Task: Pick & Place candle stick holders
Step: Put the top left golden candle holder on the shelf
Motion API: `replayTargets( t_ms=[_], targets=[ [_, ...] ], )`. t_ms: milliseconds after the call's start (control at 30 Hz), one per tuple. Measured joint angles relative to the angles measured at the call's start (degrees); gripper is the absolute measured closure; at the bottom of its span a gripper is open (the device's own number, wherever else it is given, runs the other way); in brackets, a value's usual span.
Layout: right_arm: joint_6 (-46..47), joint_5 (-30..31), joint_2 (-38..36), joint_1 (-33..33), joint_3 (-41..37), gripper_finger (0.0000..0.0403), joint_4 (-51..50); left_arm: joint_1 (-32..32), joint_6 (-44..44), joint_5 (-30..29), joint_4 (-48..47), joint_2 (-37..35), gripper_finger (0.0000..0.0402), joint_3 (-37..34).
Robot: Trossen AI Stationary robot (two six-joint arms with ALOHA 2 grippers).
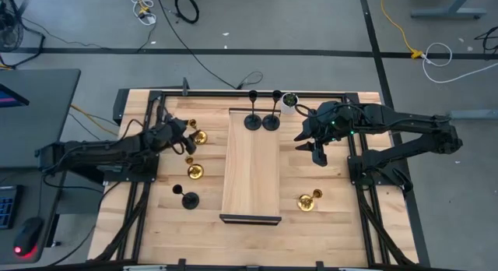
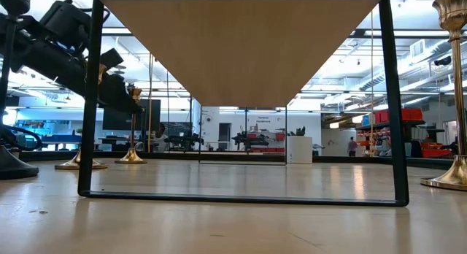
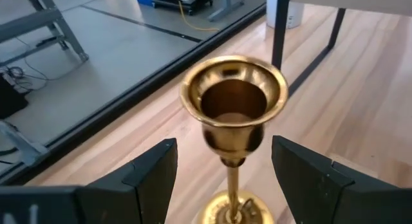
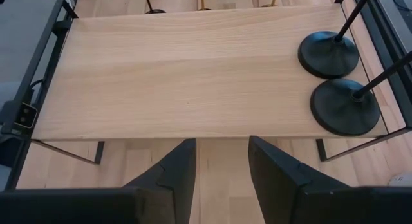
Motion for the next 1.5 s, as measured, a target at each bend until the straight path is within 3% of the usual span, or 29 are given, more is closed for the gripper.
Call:
replayTargets(
  t_ms=[167,300,833,1267,1500],
  targets=[
    [0.0,0.0,0.0,0.0,0.0,0.0261,0.0,0.6,0.1,1.5,2.5,2.9,0.0154,0.0],
    [0.0,0.0,0.0,0.0,0.0,0.0261,0.0,0.6,0.2,1.4,2.8,4.4,0.018,0.0],
    [0.0,0.0,0.0,0.0,0.0,0.0261,0.0,0.6,0.2,2.0,3.0,4.8,0.0382,0.0],
    [0.6,0.0,0.0,0.0,0.0,0.0261,0.0,0.6,-0.8,1.4,4.5,4.8,0.0387,0.2],
    [0.9,0.0,0.0,0.0,0.0,0.0261,0.0,0.6,0.6,1.3,-1.6,4.8,0.0386,6.2]
  ],
)
